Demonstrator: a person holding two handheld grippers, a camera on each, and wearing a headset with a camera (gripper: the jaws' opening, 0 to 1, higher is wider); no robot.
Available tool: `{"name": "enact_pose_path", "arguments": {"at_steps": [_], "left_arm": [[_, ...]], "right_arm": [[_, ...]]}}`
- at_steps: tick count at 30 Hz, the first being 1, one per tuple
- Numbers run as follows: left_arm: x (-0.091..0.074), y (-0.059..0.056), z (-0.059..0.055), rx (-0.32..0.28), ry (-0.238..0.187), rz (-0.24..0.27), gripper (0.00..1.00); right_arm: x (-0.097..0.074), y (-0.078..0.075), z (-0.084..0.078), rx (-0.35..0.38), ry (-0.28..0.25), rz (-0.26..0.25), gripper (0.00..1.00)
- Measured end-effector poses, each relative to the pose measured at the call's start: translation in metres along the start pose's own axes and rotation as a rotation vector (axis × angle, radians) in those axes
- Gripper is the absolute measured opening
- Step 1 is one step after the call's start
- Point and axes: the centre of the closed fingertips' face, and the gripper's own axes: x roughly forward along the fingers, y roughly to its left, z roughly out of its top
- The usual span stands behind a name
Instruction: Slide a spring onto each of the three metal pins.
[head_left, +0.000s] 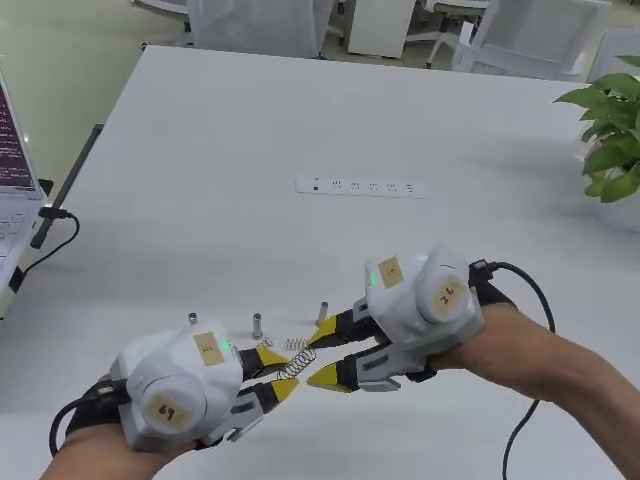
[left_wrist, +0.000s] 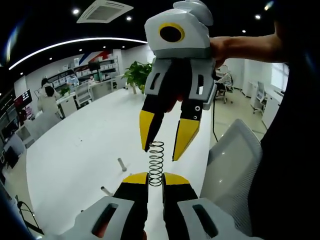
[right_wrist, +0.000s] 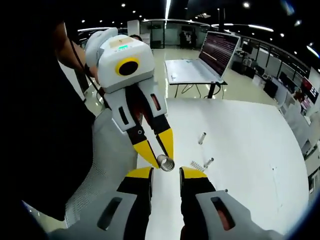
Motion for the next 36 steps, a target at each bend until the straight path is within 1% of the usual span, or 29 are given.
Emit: {"name": "enact_pose_path", "arguments": {"at_steps": [2,3,5,7,12,16,19,20,22,23,25,29,32,36], "left_arm": [[0.001,-0.002,0.000,0.009,0.003,-0.007,0.02],[0.003,-0.003,-0.001,0.025,0.012,-0.010,0.02],[0.004,-0.005,-0.001,0.040,0.019,-0.019,0.02],[0.004,-0.006,-0.001,0.041,0.017,-0.024,0.02],[0.006,-0.011,-0.001,0.049,0.020,-0.039,0.02],[0.007,-0.012,-0.002,0.065,0.027,-0.045,0.02],[0.007,-0.013,-0.002,0.072,0.029,-0.055,0.02],[0.008,-0.013,-0.003,0.073,0.030,-0.055,0.02],[0.008,-0.013,-0.004,0.075,0.034,-0.062,0.02],[0.008,-0.014,-0.005,0.075,0.034,-0.063,0.02],[0.009,-0.016,-0.007,0.056,0.032,-0.079,0.02],[0.010,-0.017,-0.011,0.039,0.031,-0.088,0.03],[0.011,-0.014,-0.014,0.033,0.039,-0.064,0.04],[0.008,-0.008,-0.019,-0.004,0.039,-0.039,0.04]], "right_arm": [[0.001,0.001,0.002,-0.012,0.001,0.010,0.17],[0.003,0.001,0.002,-0.029,0.009,0.018,0.17],[0.005,0.004,-0.001,-0.063,0.042,0.035,0.18],[0.008,0.004,-0.004,-0.086,0.058,0.042,0.17],[0.011,0.007,-0.006,-0.094,0.058,0.070,0.16],[0.012,0.010,-0.009,-0.112,0.072,0.087,0.14],[0.013,0.010,-0.010,-0.104,0.069,0.094,0.10],[0.014,0.013,-0.010,-0.091,0.069,0.106,0.09],[0.015,0.013,-0.011,-0.101,0.072,0.104,0.09],[0.015,0.013,-0.012,-0.102,0.074,0.104,0.09],[0.017,0.015,-0.013,-0.099,0.077,0.110,0.09],[0.019,0.017,-0.016,-0.092,0.076,0.112,0.08],[0.020,0.015,-0.015,-0.095,0.080,0.105,0.08],[0.019,0.009,-0.015,-0.084,0.077,0.091,0.08]]}}
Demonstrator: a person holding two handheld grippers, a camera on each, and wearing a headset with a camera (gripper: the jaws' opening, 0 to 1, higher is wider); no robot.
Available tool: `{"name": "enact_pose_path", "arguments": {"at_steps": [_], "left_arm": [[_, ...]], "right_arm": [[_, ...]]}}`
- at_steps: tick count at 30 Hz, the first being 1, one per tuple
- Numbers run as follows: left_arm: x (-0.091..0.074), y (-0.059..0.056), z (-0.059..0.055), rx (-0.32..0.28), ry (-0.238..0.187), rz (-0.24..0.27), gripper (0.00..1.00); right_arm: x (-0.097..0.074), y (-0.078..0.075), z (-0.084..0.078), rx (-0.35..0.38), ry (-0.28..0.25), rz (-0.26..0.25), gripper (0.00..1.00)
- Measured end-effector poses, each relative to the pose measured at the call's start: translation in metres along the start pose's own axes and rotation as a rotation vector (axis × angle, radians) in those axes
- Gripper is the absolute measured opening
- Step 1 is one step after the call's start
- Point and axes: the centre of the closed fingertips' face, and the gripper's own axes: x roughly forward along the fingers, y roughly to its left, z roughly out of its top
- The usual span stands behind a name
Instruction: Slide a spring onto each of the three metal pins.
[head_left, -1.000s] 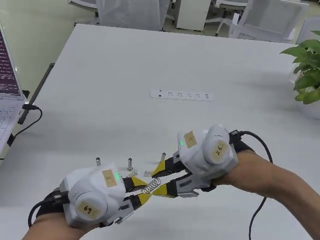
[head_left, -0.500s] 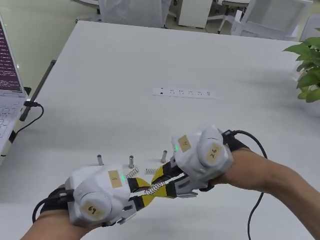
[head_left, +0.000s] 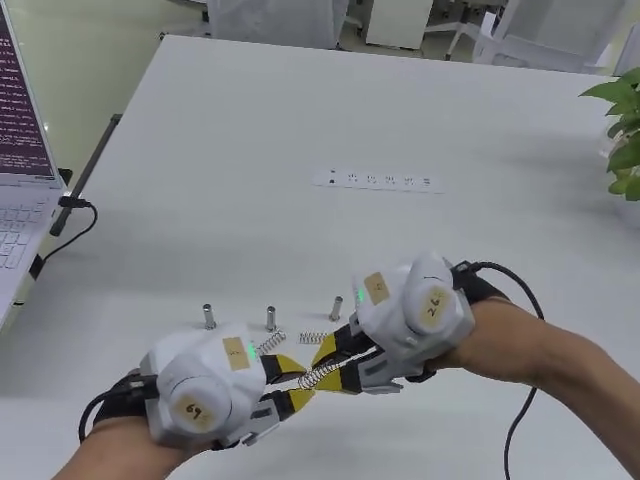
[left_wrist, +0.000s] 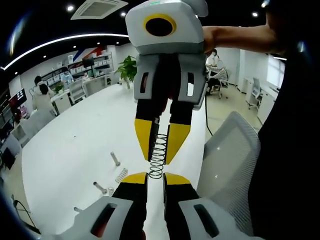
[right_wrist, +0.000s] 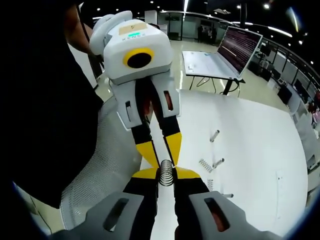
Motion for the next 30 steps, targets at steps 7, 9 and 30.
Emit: {"name": "enact_pose_path", "arguments": {"at_steps": [7,9,30], "left_arm": [[-0.009,0.013,-0.011,-0.073,-0.011,0.047,0.08],[-0.013,0.018,-0.015,-0.100,-0.013,0.064,0.09],[-0.041,0.055,-0.050,-0.241,-0.015,0.212,0.18]], "right_arm": [[-0.006,-0.008,-0.007,0.025,0.001,-0.037,0.08],[-0.007,-0.009,-0.010,0.030,0.004,-0.043,0.08],[-0.002,-0.032,-0.051,0.179,0.111,-0.106,0.08]]}}
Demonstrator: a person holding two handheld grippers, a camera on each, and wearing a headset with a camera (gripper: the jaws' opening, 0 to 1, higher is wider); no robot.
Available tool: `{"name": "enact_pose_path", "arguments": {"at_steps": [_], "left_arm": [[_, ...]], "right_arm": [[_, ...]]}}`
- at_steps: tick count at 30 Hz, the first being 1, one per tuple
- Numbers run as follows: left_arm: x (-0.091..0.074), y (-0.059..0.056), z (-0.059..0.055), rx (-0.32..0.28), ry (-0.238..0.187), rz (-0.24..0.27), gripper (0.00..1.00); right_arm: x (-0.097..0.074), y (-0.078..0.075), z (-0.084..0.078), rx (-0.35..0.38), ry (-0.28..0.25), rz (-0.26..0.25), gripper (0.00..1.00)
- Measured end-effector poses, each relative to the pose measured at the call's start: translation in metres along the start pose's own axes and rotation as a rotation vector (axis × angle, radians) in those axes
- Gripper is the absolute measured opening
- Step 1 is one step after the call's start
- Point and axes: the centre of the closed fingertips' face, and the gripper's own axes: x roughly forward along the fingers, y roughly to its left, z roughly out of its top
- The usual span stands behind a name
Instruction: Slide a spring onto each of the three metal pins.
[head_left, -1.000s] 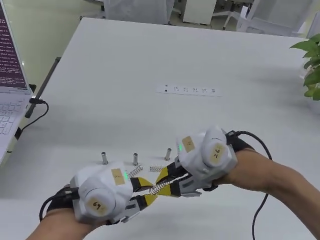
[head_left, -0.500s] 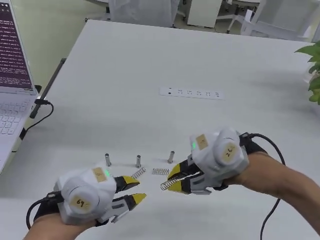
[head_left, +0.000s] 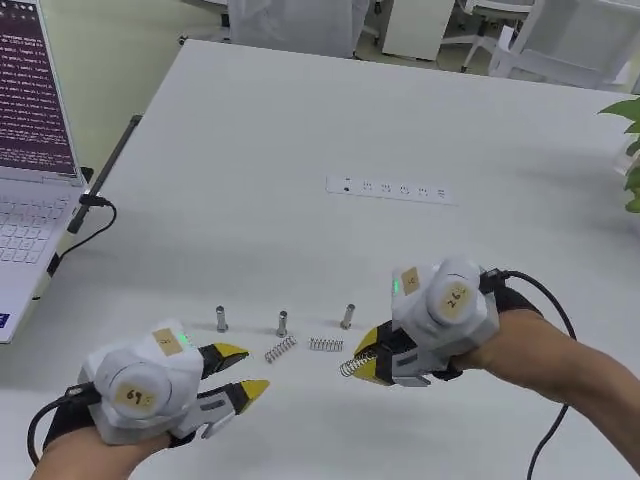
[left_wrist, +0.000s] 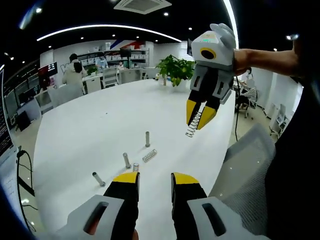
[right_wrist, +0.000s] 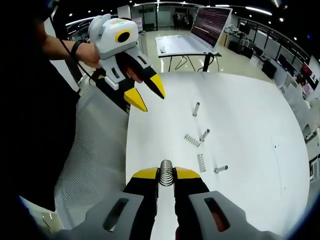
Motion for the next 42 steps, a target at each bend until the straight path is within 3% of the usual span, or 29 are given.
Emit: {"name": "enact_pose_path", "arguments": {"at_steps": [9,21,29,42], "left_arm": [[-0.007,0.011,-0.019,-0.059,0.009,0.032,0.24],[-0.020,0.025,-0.039,-0.132,0.007,0.081,0.32],[-0.028,0.032,-0.047,-0.156,0.001,0.099,0.36],[-0.039,0.039,-0.053,-0.160,-0.002,0.108,0.38]], "right_arm": [[0.003,-0.015,-0.016,0.051,0.059,-0.017,0.09],[0.008,-0.028,-0.008,0.055,0.079,-0.032,0.09],[0.016,-0.039,0.015,0.021,0.083,-0.035,0.09],[0.044,-0.061,0.071,-0.050,0.073,-0.021,0.09]]}}
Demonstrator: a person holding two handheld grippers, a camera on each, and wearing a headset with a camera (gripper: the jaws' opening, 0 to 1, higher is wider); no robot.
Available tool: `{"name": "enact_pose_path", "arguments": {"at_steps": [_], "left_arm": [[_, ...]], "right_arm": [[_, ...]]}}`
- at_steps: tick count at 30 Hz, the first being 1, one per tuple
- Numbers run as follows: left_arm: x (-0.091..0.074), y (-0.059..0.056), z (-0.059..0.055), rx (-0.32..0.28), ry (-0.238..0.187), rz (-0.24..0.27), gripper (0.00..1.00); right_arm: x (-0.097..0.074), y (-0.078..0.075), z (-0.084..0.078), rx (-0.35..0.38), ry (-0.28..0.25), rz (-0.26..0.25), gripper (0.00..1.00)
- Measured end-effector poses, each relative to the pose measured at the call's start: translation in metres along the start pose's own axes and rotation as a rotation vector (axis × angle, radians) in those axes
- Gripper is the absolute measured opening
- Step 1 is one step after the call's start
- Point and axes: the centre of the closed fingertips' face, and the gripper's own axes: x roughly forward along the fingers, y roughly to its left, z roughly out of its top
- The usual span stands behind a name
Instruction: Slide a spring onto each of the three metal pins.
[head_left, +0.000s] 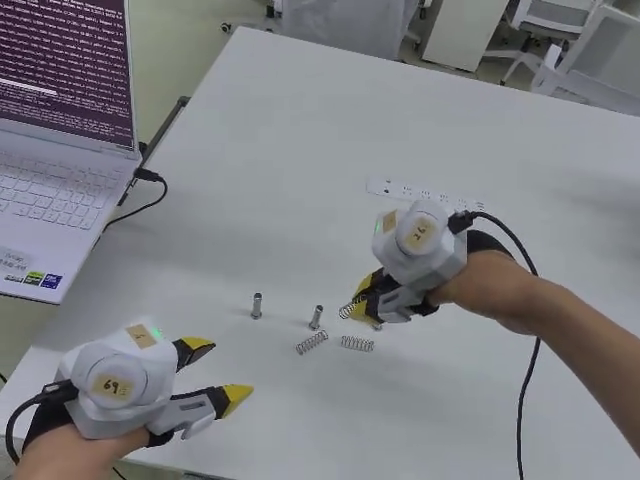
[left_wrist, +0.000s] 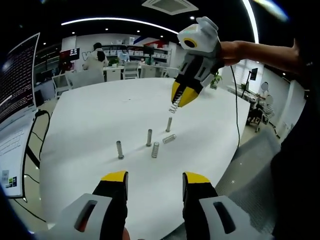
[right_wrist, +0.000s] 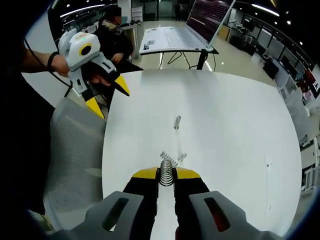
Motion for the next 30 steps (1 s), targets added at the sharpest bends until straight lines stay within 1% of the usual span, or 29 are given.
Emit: {"name": "enact_pose_path", "arguments": {"at_steps": [2,6,10,15,18,22,26,29,30], "left_arm": [[-0.001,0.002,0.000,-0.004,-0.001,0.004,0.38],[-0.002,0.004,0.002,-0.009,-0.005,0.012,0.38],[-0.001,0.006,0.004,-0.016,-0.012,0.017,0.40],[0.000,0.009,0.009,-0.027,-0.025,0.023,0.44],[0.000,0.011,0.013,-0.033,-0.033,0.029,0.46],[-0.001,0.013,0.021,-0.036,-0.048,0.038,0.48],[-0.003,0.014,0.026,-0.042,-0.060,0.043,0.48],[-0.004,0.016,0.028,-0.040,-0.058,0.048,0.48],[-0.006,0.016,0.030,-0.036,-0.061,0.048,0.48]], "right_arm": [[0.006,-0.002,0.007,-0.003,-0.005,0.007,0.09],[0.018,-0.006,0.014,-0.017,0.005,0.017,0.09],[0.028,-0.010,0.022,-0.022,0.004,0.026,0.09],[0.046,-0.021,0.029,-0.035,0.009,0.024,0.09],[0.057,-0.024,0.033,-0.034,0.010,0.036,0.09],[0.071,-0.028,0.038,-0.034,0.016,0.045,0.09],[0.081,-0.032,0.043,-0.043,0.025,0.033,0.09],[0.087,-0.033,0.046,-0.043,0.024,0.042,0.09],[0.088,-0.033,0.047,-0.043,0.025,0.048,0.09]]}}
